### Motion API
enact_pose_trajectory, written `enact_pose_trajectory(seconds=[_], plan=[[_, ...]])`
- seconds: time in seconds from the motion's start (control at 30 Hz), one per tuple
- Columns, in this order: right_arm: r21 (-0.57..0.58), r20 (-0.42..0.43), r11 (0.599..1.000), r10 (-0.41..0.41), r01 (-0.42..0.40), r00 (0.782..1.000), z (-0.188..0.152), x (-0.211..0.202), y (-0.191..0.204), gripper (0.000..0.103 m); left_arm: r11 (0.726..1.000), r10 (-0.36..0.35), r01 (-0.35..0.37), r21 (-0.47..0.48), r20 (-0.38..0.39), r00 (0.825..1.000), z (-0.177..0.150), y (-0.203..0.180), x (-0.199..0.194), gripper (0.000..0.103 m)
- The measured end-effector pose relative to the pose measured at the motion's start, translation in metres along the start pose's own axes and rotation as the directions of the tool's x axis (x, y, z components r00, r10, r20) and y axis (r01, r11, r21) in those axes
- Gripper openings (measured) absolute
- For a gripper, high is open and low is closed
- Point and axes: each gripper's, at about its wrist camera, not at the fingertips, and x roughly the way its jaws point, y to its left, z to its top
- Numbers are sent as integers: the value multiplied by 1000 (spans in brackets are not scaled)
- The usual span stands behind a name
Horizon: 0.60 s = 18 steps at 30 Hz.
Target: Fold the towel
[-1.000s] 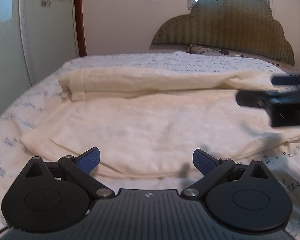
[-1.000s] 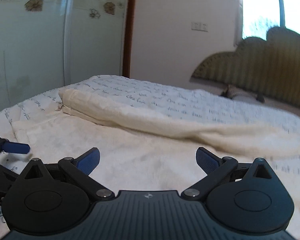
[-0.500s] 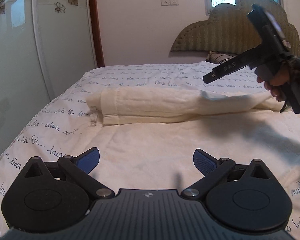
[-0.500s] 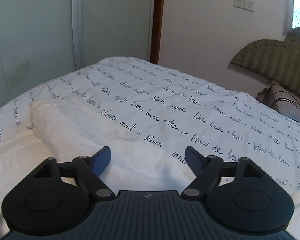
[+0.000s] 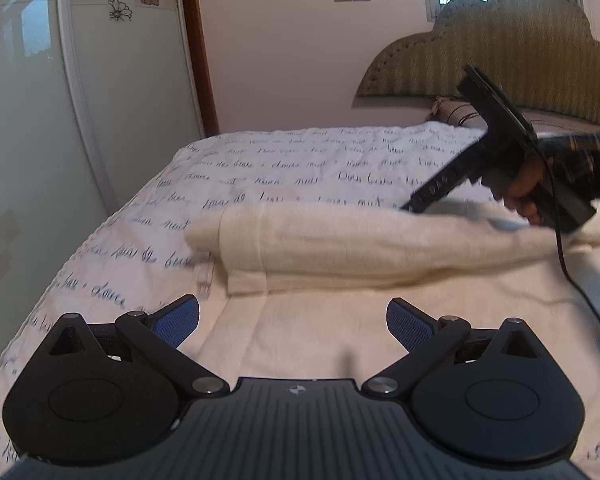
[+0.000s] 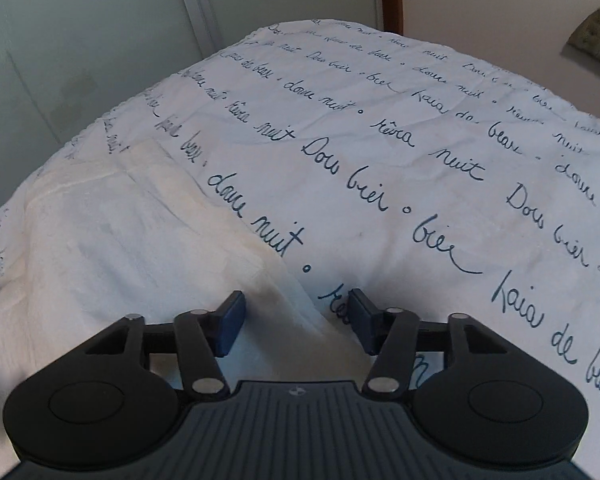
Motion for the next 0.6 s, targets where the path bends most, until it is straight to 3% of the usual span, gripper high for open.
enact_pose_trajectory(seconds=[0.07, 0.17, 0.23, 0.27, 0.33, 0.4, 0.43, 0.47, 0.5, 0.6], plan=[[-18, 9, 999, 31, -30, 999, -2, -3, 5, 15, 998, -51, 51, -36, -6, 999, 18, 8, 11, 102], [-126, 31, 991, -31, 35, 999, -11, -11, 28, 8, 975, -162, 152, -161, -46, 986, 49, 28, 36, 102], [-249, 82, 955, -145, 161, 986, -17, -18, 56, 8, 939, -245, 215, -270, -84, 966, 68, 43, 54, 102], [-326, 125, 913, -215, 245, 969, -23, -21, 73, 8, 910, -292, 247, -333, -92, 952, 77, 51, 64, 102], [-534, 284, 695, -389, 482, 876, -44, -25, 118, 8, 846, -375, 293, -445, -107, 921, 92, 64, 84, 101], [-632, 429, 481, -437, 608, 791, -69, -28, 150, 8, 797, -430, 321, -513, -108, 896, 102, 72, 98, 101], [-649, 476, 412, -435, 639, 764, -79, -31, 160, 8, 773, -450, 327, -543, -108, 886, 106, 76, 105, 101], [-657, 511, 367, -425, 658, 747, -88, -35, 167, 8, 746, -470, 324, -582, -115, 875, 110, 79, 112, 101], [-659, 529, 349, -414, 666, 741, -95, -40, 171, 8, 719, -495, 333, -610, -114, 861, 111, 81, 117, 101], [-659, 582, 289, -388, 694, 715, -117, -56, 180, 8, 592, -592, 341, -730, -107, 799, 108, 89, 134, 101]])
